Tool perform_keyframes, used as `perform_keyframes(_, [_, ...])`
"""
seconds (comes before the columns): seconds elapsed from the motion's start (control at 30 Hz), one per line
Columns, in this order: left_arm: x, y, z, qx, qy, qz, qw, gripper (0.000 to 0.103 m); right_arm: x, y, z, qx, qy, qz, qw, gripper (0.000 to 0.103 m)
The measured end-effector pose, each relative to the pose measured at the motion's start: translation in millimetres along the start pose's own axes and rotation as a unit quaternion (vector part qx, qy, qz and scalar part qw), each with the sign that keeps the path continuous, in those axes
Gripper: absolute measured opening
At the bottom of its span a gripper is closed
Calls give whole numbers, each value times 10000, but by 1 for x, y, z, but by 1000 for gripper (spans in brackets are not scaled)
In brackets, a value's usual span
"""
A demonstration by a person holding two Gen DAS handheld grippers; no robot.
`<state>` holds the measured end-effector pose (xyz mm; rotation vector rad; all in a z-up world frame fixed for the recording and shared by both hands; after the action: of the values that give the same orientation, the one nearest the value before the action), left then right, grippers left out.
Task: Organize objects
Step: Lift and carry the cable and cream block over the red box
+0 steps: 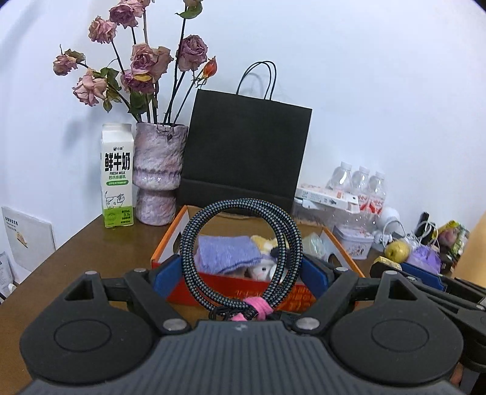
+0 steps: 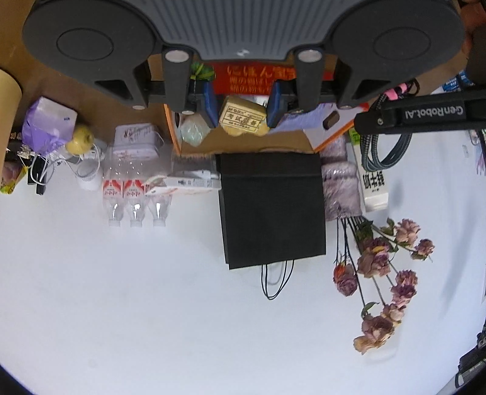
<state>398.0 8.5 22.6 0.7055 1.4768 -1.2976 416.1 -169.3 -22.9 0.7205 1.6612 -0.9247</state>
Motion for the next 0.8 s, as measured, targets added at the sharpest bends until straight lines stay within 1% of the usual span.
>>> perform_keyframes(0.23, [-13, 29, 7, -63, -167, 49, 9998, 84, -10, 32, 12, -38, 55, 36, 10000, 33])
perform_keyframes(0.4, [-18, 54, 14, -86, -129, 28, 9999, 84, -14, 58, 19, -72, 8, 21, 10000, 33])
perform_keyframes(0.8, [-30, 110, 26, -157, 34, -2, 9999, 84, -17, 119, 37, -131, -221, -197, 9995, 33])
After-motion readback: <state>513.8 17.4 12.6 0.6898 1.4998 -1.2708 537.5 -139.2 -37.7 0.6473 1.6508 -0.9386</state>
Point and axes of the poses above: each gripper's, at about its wrist camera, not at the fingertips, and y roughly the way its jaws point, z to its right, x to its underside, the point moved 6 cm from there along y, roughly the way its jaws point, and after that the axes turned 13 degrees about -x, right-handed, at the moved point
